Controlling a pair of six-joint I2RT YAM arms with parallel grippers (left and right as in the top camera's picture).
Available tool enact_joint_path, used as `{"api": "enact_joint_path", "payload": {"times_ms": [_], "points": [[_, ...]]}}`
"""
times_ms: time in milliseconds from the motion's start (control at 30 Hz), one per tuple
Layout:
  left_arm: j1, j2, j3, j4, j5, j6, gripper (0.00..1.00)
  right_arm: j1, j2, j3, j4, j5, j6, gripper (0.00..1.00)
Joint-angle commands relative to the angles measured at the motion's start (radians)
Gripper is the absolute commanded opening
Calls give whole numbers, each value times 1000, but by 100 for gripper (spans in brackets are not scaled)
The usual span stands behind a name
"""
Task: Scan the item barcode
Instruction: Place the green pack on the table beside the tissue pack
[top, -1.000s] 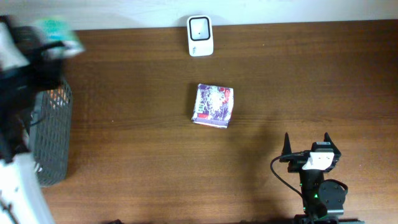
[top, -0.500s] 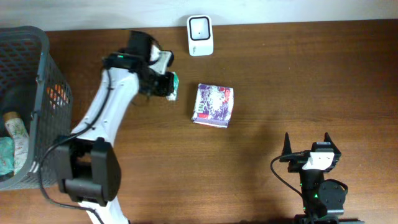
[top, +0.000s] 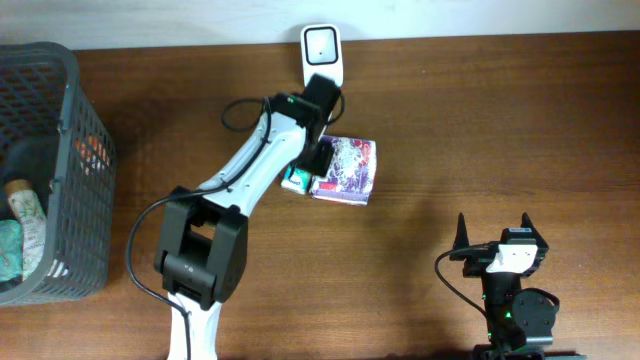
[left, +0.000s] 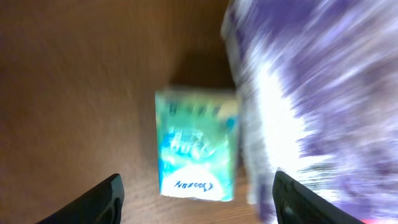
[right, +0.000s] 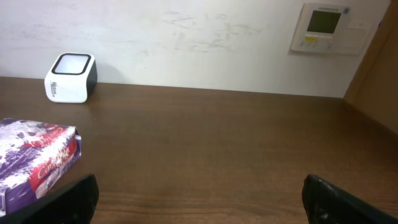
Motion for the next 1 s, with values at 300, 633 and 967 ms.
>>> {"api": "enact_joint_path", "payload": {"times_ms": [300,633,967], "points": [[66,85,104,-105,242,-73,34,6,-6,-8,-1,11,0,99],[-46,120,131,-91,200,-137,35,6,-6,-8,-1,11,0,99],[277,85,1279,-640,-84,-88,76,6,-6,-8,-1,11,0,99]]}}
